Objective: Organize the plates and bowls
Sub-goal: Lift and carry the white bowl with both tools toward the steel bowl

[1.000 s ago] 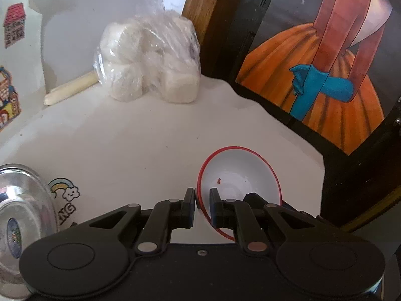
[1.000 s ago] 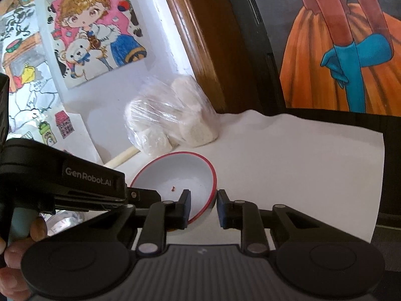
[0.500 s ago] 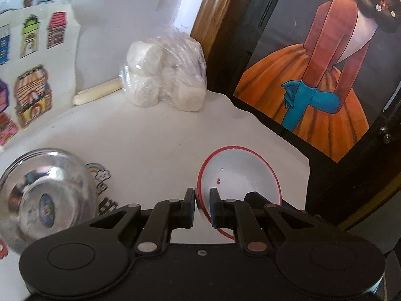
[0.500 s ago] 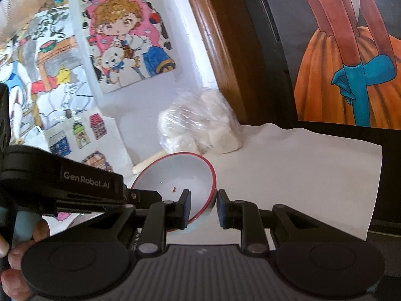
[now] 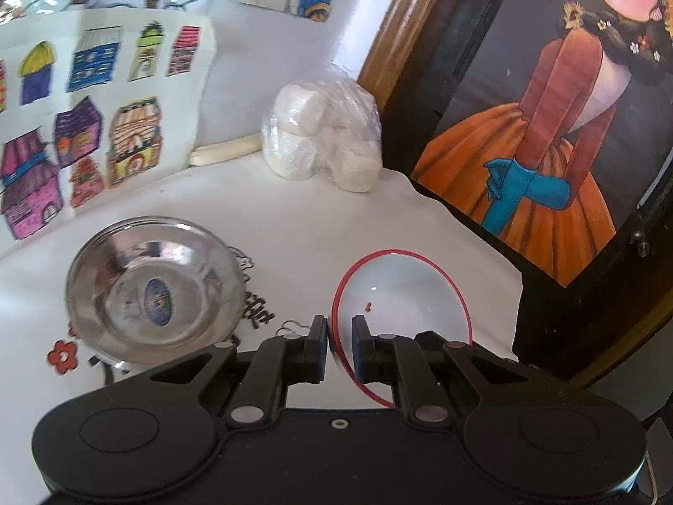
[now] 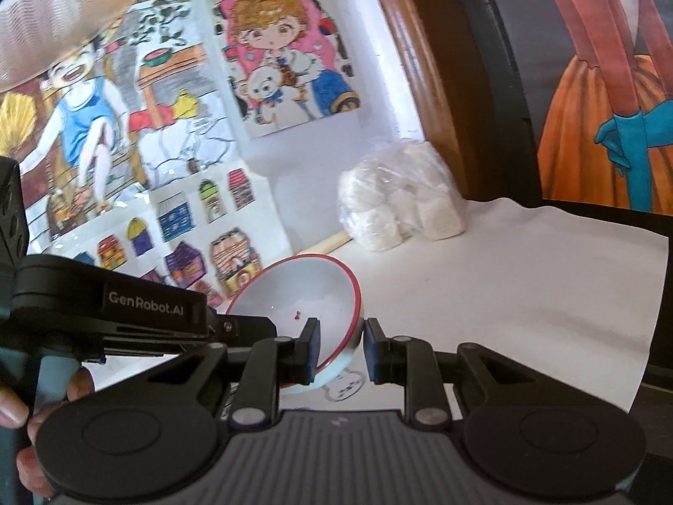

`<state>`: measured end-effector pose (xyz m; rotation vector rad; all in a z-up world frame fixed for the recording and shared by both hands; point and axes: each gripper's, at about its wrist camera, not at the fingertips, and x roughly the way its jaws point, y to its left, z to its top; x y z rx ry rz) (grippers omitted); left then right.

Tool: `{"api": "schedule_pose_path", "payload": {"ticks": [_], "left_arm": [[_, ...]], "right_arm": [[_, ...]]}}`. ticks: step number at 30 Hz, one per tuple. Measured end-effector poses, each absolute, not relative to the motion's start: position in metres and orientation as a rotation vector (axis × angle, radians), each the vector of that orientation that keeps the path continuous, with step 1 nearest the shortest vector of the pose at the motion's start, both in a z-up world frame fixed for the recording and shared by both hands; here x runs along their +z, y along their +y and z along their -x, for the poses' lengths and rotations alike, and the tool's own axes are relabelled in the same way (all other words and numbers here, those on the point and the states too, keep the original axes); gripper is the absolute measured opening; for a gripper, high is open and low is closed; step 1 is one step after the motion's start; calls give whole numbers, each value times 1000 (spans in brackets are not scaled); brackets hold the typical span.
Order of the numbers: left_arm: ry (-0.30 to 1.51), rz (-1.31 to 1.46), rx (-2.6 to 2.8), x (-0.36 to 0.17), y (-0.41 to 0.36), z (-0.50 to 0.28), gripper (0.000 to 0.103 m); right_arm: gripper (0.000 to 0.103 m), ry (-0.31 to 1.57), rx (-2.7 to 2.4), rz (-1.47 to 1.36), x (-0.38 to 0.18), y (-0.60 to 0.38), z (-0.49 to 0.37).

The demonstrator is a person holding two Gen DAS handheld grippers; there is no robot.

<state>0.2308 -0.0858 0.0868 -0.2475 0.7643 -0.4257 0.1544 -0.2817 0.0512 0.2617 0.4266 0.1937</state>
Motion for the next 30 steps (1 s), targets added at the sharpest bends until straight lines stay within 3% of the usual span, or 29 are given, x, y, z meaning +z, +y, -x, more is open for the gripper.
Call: {"api": "schedule_pose_path", "payload": {"ticks": [30], "left_arm": [[822, 333, -382, 54, -8, -190, 12]], "right_arm": [[25, 574, 358, -232, 37, -227, -107]]}}
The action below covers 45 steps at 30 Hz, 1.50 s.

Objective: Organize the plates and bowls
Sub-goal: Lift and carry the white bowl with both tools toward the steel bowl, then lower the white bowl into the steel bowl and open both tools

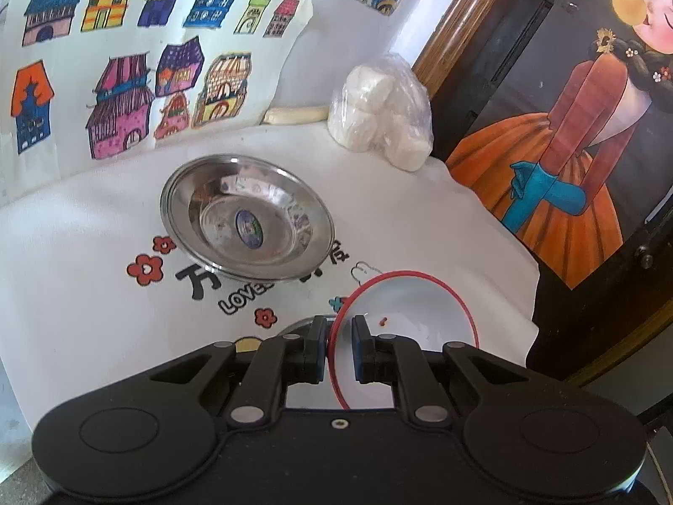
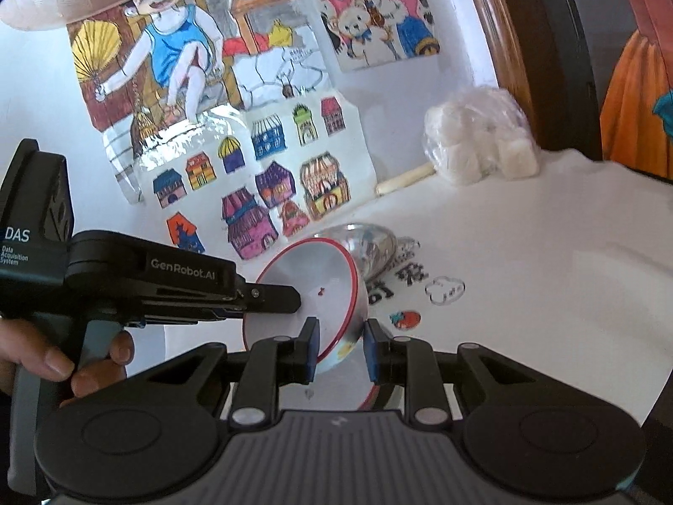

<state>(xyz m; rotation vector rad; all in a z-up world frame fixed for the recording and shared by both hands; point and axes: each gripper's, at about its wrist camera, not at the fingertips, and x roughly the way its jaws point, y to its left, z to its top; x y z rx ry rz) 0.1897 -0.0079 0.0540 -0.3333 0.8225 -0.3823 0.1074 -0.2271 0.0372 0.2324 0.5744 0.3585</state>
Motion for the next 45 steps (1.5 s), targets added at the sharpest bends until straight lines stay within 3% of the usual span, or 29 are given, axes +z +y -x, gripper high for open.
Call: {"api": "schedule_pose_path", "payload": {"ticks": [32, 42, 45], "left_arm": [[875, 361, -351, 31, 6, -187, 13], [863, 372, -358, 32, 5, -187, 19], [853, 381, -352, 34, 8, -186, 29]], "right_arm": [[33, 701, 390, -265, 20, -220, -114], [41, 688, 383, -278, 20, -224, -112], [56, 663, 376, -269, 23, -226, -108]]}}
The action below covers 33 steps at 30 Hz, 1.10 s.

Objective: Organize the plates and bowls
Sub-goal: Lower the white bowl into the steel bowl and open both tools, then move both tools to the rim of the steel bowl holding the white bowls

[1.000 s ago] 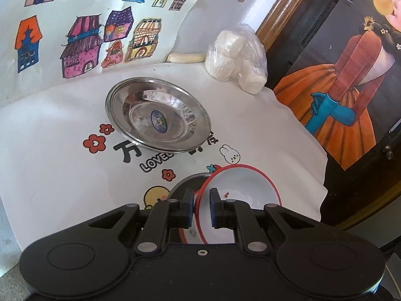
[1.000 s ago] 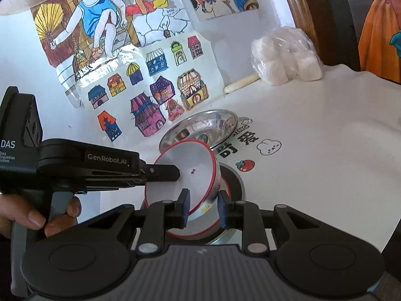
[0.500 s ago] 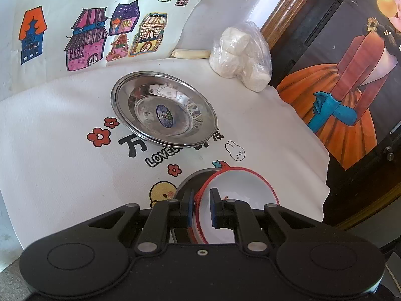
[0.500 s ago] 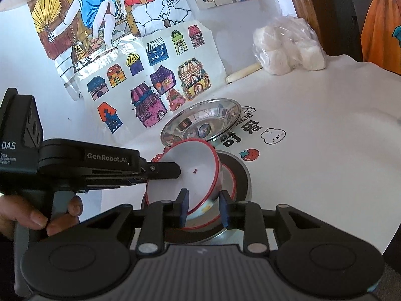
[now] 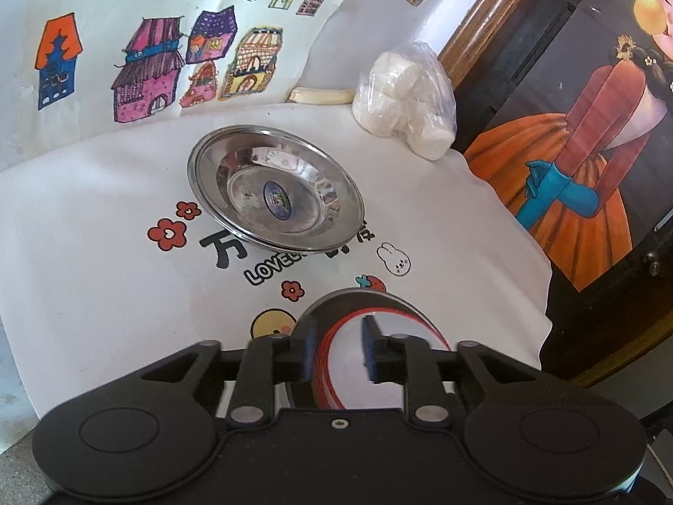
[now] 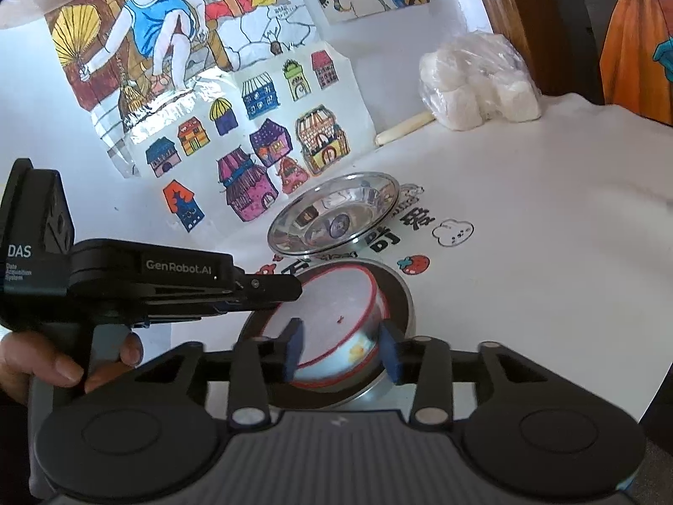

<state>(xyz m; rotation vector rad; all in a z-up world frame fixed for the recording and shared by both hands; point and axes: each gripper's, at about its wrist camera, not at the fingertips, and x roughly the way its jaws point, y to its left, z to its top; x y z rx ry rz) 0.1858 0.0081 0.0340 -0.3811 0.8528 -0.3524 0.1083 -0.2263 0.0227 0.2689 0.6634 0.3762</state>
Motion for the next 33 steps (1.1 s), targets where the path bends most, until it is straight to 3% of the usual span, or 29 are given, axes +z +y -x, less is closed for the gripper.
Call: {"api": "schedule_pose_path", "payload": {"ticks": [3, 4, 5, 7, 9, 14, 33], "left_arm": [[845, 390, -362, 38, 10, -184, 40], [840, 389, -368, 39, 10, -183, 48], [835, 383, -365, 42, 9, -182, 63], [820, 356, -322, 45, 8, -179, 78], [808, 339, -309, 48, 9, -178, 79], [829, 325, -287, 50, 17, -179, 101], [1178, 344, -160, 37, 47, -196, 102]], "right_arm": [[72, 650, 366, -249, 26, -229, -106], [79, 647, 363, -241, 27, -230, -106], [81, 645, 361, -233, 28, -232, -107], [90, 640, 356, -205, 31, -234, -107], [96, 638, 351, -174, 34, -237, -107], [103, 705, 403, -132, 36, -244, -115], [103, 1124, 345, -64, 38, -265, -177]]}}
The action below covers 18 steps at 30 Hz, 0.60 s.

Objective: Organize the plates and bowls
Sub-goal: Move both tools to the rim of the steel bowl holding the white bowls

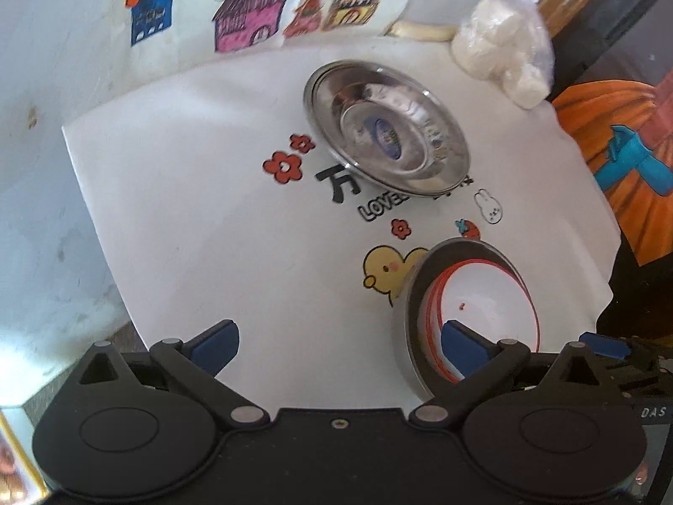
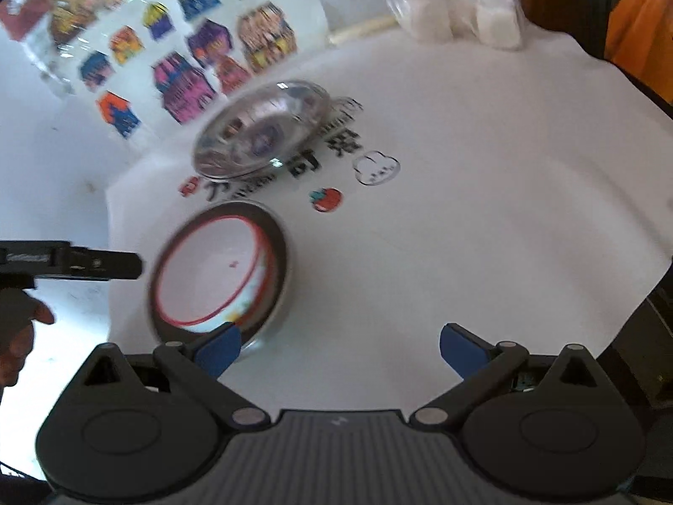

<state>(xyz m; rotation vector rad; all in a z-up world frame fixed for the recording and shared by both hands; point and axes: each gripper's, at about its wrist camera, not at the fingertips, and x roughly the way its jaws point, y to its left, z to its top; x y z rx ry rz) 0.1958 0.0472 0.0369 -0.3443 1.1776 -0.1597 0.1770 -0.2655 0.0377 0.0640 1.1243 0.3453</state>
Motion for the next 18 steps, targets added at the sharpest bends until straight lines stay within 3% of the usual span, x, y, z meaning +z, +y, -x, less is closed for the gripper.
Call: {"api": "schedule_pose_path", "payload": {"ticks": [18], "left_arm": [[1284, 292, -127, 19, 33, -215, 102]], "right_arm": [[103, 1268, 261, -11, 23, -246, -217]]}}
